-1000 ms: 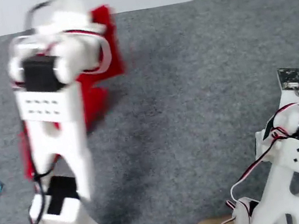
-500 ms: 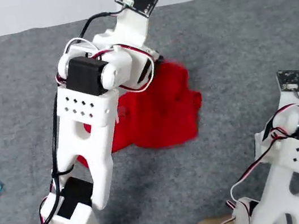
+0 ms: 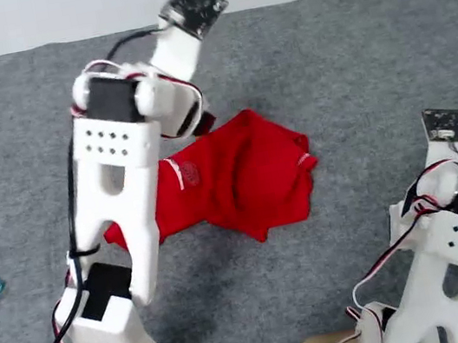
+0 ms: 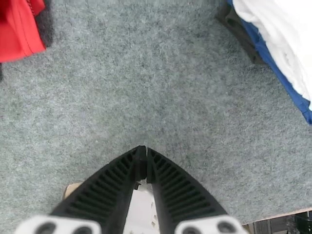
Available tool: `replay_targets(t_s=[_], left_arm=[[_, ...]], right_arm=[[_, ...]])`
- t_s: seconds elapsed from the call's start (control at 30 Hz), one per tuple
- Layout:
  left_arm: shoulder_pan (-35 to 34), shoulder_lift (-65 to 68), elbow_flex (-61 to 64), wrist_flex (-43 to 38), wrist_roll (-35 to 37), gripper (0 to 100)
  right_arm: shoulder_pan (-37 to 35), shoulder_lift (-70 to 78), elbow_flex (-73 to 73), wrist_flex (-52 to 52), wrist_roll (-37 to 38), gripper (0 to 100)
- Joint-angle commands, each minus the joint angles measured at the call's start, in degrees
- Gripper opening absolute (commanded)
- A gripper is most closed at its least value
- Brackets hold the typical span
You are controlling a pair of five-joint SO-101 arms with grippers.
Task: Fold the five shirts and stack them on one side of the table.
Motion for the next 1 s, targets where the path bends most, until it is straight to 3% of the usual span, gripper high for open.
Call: replay_targets(t_s=[0.0, 0.23, 0.4, 0.67, 0.97], left_arm=[[4.5, -2.3, 6.5, 1.5, -2.3, 18], [12.6, -2.6, 17.6, 0.7, -2.6, 18], [14.2, -2.6, 24.0, -4.8, -2.6, 18], [18.1, -2.6, 28.9, -6.9, -3.6, 18], [18.3, -2.5, 36.8, -16.2, -3.9, 18]], right_arm=[[-0.4, -0.9, -0.3, -0.9, 0.5, 1.1], [-0.4, -0.9, -0.3, -0.9, 0.5, 1.1], [-0.4, -0.8, -0.3, -1.0, 0.5, 1.1], [-0.4, -0.8, -0.3, -1.0, 0.4, 1.1], [-0.4, -0.8, -0.3, -1.0, 0.3, 1.0]])
